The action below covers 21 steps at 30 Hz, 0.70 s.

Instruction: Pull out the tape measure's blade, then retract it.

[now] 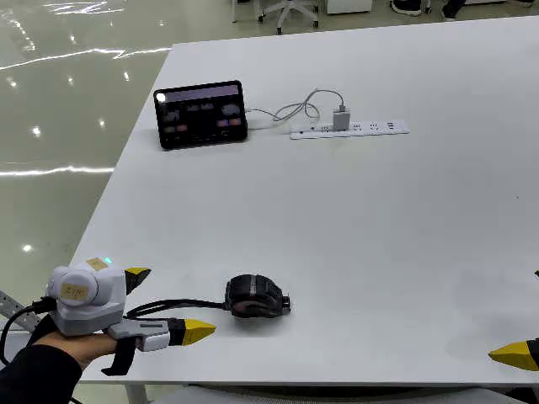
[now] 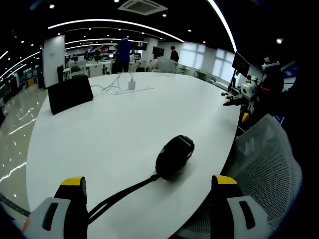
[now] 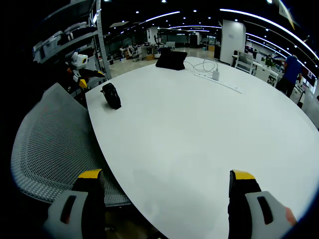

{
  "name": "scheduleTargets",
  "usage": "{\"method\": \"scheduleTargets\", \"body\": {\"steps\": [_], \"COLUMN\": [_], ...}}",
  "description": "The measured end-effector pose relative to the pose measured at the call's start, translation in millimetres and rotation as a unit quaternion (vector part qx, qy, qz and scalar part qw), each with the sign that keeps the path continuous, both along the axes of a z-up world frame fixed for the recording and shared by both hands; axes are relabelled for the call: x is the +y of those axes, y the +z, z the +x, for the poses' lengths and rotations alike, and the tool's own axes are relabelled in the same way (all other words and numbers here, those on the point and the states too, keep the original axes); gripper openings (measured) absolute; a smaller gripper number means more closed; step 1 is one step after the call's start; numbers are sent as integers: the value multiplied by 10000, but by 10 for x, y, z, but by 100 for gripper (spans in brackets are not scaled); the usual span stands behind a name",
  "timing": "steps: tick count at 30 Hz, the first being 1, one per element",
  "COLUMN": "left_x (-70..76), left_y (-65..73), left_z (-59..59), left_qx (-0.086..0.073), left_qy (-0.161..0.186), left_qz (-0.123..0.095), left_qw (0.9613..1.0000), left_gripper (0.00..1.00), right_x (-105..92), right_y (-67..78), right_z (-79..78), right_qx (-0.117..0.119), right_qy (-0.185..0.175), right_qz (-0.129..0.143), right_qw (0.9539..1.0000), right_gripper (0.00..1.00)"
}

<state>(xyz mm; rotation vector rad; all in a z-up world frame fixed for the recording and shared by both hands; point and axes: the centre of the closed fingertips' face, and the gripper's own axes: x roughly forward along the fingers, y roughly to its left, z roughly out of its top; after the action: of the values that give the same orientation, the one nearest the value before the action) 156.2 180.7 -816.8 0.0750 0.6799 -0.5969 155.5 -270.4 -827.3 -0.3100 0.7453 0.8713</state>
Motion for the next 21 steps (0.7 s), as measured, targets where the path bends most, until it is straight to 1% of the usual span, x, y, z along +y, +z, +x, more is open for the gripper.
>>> {"method": "scheduleTargets", "body": {"steps": [3,5,13,16,17,18,19,20,21], "left_x": [8,8,9,9,9,-3,-18,-22,-22], "left_y": [-13,-11,17,21,26,47,64,77,78], "left_z": [-10,-11,20,40,51,70,81,87,90], "left_qx": [17,27,-8,-11,-41,-144,-211,-246,-229], "left_qy": [-29,-32,-53,-72,-79,-135,-182,-186,-189], "left_qz": [41,30,29,11,11,-5,-25,-26,-24], "left_qw": [10000,10000,10000,10000,10000,9998,9996,9995,9996], "left_gripper": [100,100,100,100,100,100,100,100,100], "right_x": [-4,-2,1,-2,-3,2,4,10,24], "right_y": [3,7,17,26,30,41,46,60,70], "right_z": [5,8,12,29,33,42,46,59,56], "right_qx": [8,6,18,-48,-57,-78,-79,-114,-89], "right_qy": [1,7,10,28,31,33,27,21,28], "right_qz": [7,3,29,16,20,48,57,80,131], "right_qw": [10000,10000,10000,10000,10000,10000,9999,9999,9999], "right_gripper": [100,100,100,100,100,100,100,100,100]}}
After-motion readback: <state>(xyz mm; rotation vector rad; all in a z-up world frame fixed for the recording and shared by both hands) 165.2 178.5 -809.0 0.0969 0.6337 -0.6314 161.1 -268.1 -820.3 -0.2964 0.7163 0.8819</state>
